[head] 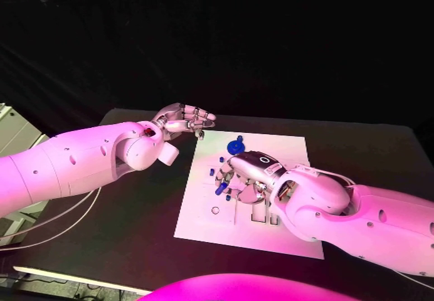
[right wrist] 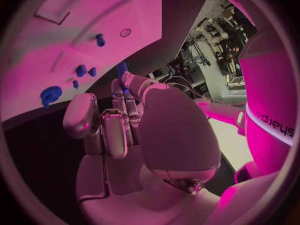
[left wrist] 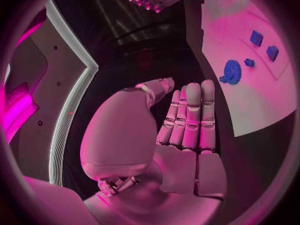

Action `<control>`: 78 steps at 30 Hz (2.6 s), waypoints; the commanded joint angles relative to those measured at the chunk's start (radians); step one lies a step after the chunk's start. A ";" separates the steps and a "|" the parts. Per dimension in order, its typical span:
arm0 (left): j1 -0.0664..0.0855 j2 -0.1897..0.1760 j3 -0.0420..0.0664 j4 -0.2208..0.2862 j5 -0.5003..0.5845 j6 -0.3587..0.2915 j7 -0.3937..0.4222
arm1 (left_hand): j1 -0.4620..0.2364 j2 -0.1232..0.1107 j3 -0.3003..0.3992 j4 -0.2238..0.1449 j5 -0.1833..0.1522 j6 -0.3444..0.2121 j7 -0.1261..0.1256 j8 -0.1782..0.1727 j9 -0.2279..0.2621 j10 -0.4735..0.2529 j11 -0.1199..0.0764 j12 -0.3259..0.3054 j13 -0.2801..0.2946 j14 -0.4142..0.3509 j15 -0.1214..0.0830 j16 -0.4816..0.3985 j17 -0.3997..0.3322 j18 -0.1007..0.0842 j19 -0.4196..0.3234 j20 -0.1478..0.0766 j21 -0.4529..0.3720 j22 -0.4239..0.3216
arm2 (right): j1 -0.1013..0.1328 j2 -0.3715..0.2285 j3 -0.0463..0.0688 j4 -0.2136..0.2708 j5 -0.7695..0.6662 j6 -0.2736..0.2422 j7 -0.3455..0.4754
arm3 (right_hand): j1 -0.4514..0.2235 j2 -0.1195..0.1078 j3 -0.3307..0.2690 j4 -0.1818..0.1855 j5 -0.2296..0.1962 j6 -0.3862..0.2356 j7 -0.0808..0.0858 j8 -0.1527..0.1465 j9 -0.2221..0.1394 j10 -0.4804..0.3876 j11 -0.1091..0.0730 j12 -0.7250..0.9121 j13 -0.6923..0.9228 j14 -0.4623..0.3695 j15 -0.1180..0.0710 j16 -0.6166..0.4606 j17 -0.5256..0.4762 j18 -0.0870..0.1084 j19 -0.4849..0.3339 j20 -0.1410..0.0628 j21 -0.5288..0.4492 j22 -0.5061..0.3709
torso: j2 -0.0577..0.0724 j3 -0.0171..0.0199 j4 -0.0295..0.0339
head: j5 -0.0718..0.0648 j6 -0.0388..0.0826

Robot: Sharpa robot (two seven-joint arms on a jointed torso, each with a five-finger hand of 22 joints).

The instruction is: Assemble the parts on the task board

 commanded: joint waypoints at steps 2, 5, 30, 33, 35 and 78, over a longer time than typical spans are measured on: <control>0.000 0.004 0.000 0.000 0.013 0.016 0.010 | 0.002 0.009 -0.003 0.000 0.002 -0.006 -0.002 0.005 0.000 -0.005 -0.001 0.005 0.001 -0.005 0.000 0.005 0.001 0.007 -0.002 0.001 -0.005 -0.001 | -0.023 0.027 -0.006 -0.018 -0.029 0.010 0.033 | -0.003 0.010 0.000 -0.007 0.006 0.004 0.004 0.007 0.019 0.054 -0.048 -0.003 0.005 0.046 -0.008 0.004 -0.001 -0.019 -0.005 -0.004 -0.003 -0.002 | 0.002 -0.0003 0.0005 | 0.008 -0.001; 0.000 0.006 0.000 0.000 0.014 0.017 0.010 | 0.002 0.009 -0.004 0.001 0.002 -0.007 -0.002 0.005 0.000 -0.006 -0.001 0.006 0.001 -0.005 0.000 0.005 0.001 0.007 -0.002 0.001 -0.005 -0.001 | -0.036 0.043 -0.012 -0.034 -0.033 0.021 0.036 | -0.003 0.010 0.000 -0.007 0.006 0.004 0.004 0.007 0.019 0.054 -0.048 -0.003 0.005 0.046 -0.008 0.004 -0.001 -0.019 -0.005 -0.004 -0.003 -0.002 | 0.002 -0.0004 0.0004 | 0.012 -0.004; 0.000 0.005 0.000 0.001 0.013 0.022 0.004 | 0.002 0.009 -0.004 0.001 0.002 -0.007 -0.002 0.005 0.000 -0.006 -0.001 0.006 0.001 -0.005 0.000 0.005 0.001 0.007 -0.002 0.001 -0.005 -0.001 | -0.068 0.069 -0.028 -0.087 -0.081 0.071 0.022 | -0.008 0.010 0.004 -0.013 0.006 0.002 0.005 0.007 0.021 0.053 -0.047 -0.007 0.006 0.046 -0.007 0.004 -0.001 -0.019 -0.006 -0.004 -0.005 -0.002 | 0.002 0.0008 -0.0003 | 0.019 -0.018; 0.000 0.004 0.000 0.001 0.013 0.022 0.004 | 0.002 0.009 -0.004 0.001 0.002 -0.007 -0.002 0.005 0.000 -0.006 -0.001 0.006 0.001 -0.005 0.000 0.005 0.001 0.007 -0.002 0.001 -0.005 -0.001 | -0.070 0.070 -0.029 -0.089 -0.087 0.077 0.017 | -0.008 0.010 0.004 -0.013 0.006 0.002 0.005 0.007 0.021 0.053 -0.047 -0.007 0.006 0.046 -0.007 0.004 -0.001 -0.019 -0.006 -0.004 -0.005 -0.002 | 0.002 0.0009 -0.0001 | 0.019 -0.019; 0.000 0.003 0.000 0.002 0.013 0.022 0.003 | 0.002 0.009 -0.004 0.001 0.002 -0.007 -0.002 0.005 0.000 -0.006 -0.001 0.006 0.001 -0.005 0.000 0.005 0.001 0.007 -0.002 0.001 -0.005 -0.001 | -0.070 0.071 -0.029 -0.090 -0.091 0.082 0.013 | -0.008 0.010 0.004 -0.013 0.006 0.002 0.005 0.007 0.021 0.053 -0.047 -0.007 0.006 0.046 -0.007 0.004 -0.001 -0.019 -0.006 -0.004 -0.005 -0.002 | 0.002 0.0009 -0.0001 | 0.019 -0.019; 0.000 0.000 0.000 -0.001 0.013 0.030 -0.005 | 0.004 0.010 -0.005 0.000 0.002 -0.008 -0.002 0.007 0.000 -0.008 -0.001 0.009 0.001 -0.006 0.000 0.006 0.000 0.007 -0.002 0.001 -0.005 -0.001 | -0.067 -0.022 -0.026 -0.016 -0.025 -0.114 0.040 | 0.075 -0.058 -0.421 0.200 0.014 -0.265 -0.032 -0.127 -0.049 -0.418 0.043 0.097 -0.037 -0.019 0.070 -0.064 -0.152 0.035 -0.135 0.068 -0.352 -0.238 | 0.000 0.0008 -0.0023 | -0.003 -0.002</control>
